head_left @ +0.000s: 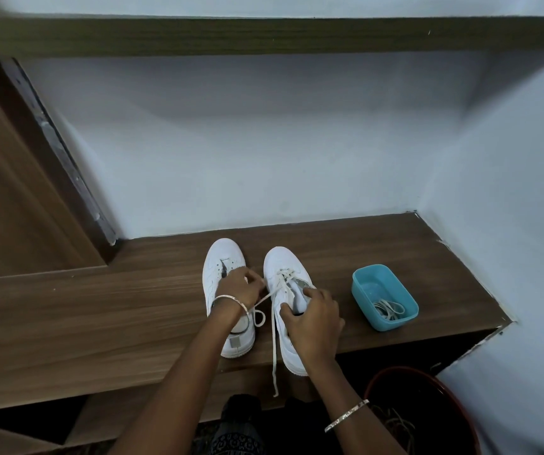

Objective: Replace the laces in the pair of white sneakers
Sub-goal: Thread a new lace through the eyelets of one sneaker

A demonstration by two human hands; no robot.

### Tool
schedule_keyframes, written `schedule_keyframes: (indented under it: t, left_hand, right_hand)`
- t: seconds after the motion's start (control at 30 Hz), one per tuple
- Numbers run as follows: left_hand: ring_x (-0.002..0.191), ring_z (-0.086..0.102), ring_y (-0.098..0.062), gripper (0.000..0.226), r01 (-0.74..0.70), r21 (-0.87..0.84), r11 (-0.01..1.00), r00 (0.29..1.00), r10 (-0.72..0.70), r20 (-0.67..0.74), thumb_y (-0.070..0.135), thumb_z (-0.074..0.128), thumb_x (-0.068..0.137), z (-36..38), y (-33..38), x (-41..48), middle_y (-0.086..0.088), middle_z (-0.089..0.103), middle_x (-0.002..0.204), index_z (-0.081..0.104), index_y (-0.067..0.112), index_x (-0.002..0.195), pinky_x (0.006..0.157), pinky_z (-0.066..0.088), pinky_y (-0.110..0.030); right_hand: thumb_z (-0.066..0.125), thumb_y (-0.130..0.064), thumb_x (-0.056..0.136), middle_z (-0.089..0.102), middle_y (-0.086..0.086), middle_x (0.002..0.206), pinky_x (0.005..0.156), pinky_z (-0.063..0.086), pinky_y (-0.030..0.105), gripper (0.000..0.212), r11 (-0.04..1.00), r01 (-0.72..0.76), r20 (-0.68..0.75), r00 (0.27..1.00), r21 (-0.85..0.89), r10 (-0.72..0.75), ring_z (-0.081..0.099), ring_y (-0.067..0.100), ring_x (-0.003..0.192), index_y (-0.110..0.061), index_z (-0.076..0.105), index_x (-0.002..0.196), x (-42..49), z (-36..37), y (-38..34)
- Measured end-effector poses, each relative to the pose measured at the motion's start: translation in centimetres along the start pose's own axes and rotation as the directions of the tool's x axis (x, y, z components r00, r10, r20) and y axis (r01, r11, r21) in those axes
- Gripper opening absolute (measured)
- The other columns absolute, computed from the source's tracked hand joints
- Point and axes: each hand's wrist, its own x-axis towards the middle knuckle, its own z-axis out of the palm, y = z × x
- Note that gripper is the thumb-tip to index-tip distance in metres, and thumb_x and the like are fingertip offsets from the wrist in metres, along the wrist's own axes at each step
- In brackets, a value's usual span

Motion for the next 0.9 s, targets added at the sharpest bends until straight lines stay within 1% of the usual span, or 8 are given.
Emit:
schedule_keyframes:
  t: [0.07, 0.17, 0.33, 0.5, 0.6, 0.7, 0.8, 0.9]
  left_hand:
    - [0.094, 0.067, -0.021, 0.017, -0.076, 0.242, 0.967, 0.997, 0.067, 0.048, 0.026, 0.061, 0.091, 0.8, -0.2, 0.4, 0.002, 0.074, 0.100, 0.076, 0.020, 0.096, 0.080, 0.051, -0.028]
    - [0.096, 0.067, -0.023, 0.019, -0.093, 0.368, 0.925, 0.995, 0.077, 0.060, 0.030, 0.063, 0.088, 1.9, 0.0, 1.2, 0.000, 0.074, 0.101, 0.078, 0.020, 0.096, 0.077, 0.050, -0.028]
    - [0.086, 0.069, -0.021, 0.017, -0.064, 0.369, 0.927, 0.997, 0.046, 0.055, 0.032, 0.069, 0.082, 2.8, -0.1, 2.1, -0.001, 0.074, 0.089, 0.076, 0.020, 0.092, 0.075, 0.056, -0.033]
    - [0.083, 0.068, -0.027, 0.028, -0.077, 0.449, 0.890, 0.996, 0.045, 0.083, 0.034, 0.056, 0.088, 3.2, -0.1, 2.4, -0.009, 0.072, 0.087, 0.070, 0.010, 0.092, 0.063, 0.047, -0.031]
    - [0.086, 0.067, -0.030, 0.029, -0.090, 0.472, 0.877, 0.992, 0.037, 0.120, 0.034, 0.052, 0.092, 3.3, 0.2, 2.3, -0.012, 0.070, 0.088, 0.067, 0.009, 0.087, 0.067, 0.048, -0.033]
    - [0.088, 0.068, -0.030, 0.027, -0.077, 0.439, 0.895, 0.985, 0.001, 0.170, 0.031, 0.056, 0.091, 2.9, 0.3, 2.6, -0.012, 0.071, 0.088, 0.069, 0.008, 0.088, 0.072, 0.052, -0.035]
    - [0.091, 0.068, -0.031, 0.030, -0.061, 0.400, 0.914, 0.974, -0.033, 0.224, 0.031, 0.059, 0.090, 2.4, 0.4, 3.0, -0.015, 0.073, 0.095, 0.072, 0.005, 0.096, 0.079, 0.054, -0.035]
    - [0.084, 0.066, -0.032, 0.026, -0.067, 0.366, 0.928, 0.958, -0.043, 0.284, 0.027, 0.059, 0.090, 2.3, 0.8, 2.7, -0.018, 0.072, 0.095, 0.068, 0.003, 0.085, 0.072, 0.050, -0.033]
  right_hand:
    - [0.067, -0.051, 0.081, 0.058, -0.005, 0.122, 0.095, 0.041, 0.044, 0.051, 1.000, 0.002, -0.008, 1.000, 0.001, -0.002, 0.052, 0.018, 0.116, -0.023, 0.061, 0.123, 0.0, 0.1, 0.0]
    - [0.066, -0.051, 0.081, 0.059, -0.005, 0.120, 0.094, 0.041, 0.044, 0.050, 1.000, 0.005, -0.014, 1.000, 0.001, -0.005, 0.053, 0.018, 0.115, -0.023, 0.061, 0.122, 0.0, 0.2, 0.0]
    - [0.066, -0.050, 0.083, 0.059, -0.005, 0.121, 0.094, 0.041, 0.043, 0.049, 1.000, 0.006, -0.005, 1.000, -0.004, -0.006, 0.052, 0.018, 0.116, -0.023, 0.061, 0.123, 0.1, 0.2, 0.1]
    - [0.065, -0.050, 0.084, 0.058, -0.005, 0.124, 0.095, 0.041, 0.044, 0.047, 1.000, 0.016, 0.004, 1.000, -0.007, -0.016, 0.052, 0.018, 0.117, -0.024, 0.061, 0.124, 0.1, 0.2, 0.2]
    - [0.062, -0.053, 0.087, 0.059, -0.006, 0.123, 0.095, 0.042, 0.044, 0.045, 1.000, 0.024, 0.004, 1.000, -0.015, -0.024, 0.053, 0.017, 0.117, -0.026, 0.062, 0.123, 0.2, 0.4, 0.3]
    - [0.049, -0.060, 0.095, 0.060, -0.007, 0.122, 0.094, 0.041, 0.044, 0.044, 0.999, 0.039, -0.018, 0.999, -0.003, -0.039, 0.053, 0.017, 0.115, -0.025, 0.064, 0.118, 0.1, 0.4, 0.3]
    - [0.034, -0.048, 0.103, 0.061, -0.006, 0.119, 0.090, 0.041, 0.043, 0.042, 0.999, 0.048, -0.036, 0.998, -0.007, -0.048, 0.053, 0.018, 0.109, -0.022, 0.066, 0.111, 0.1, 0.4, 0.3]
    - [0.033, -0.032, 0.105, 0.062, -0.005, 0.119, 0.088, 0.042, 0.043, 0.034, 0.999, 0.042, -0.041, 0.998, -0.028, -0.043, 0.054, 0.019, 0.109, -0.020, 0.065, 0.112, 0.1, 0.6, 0.4]
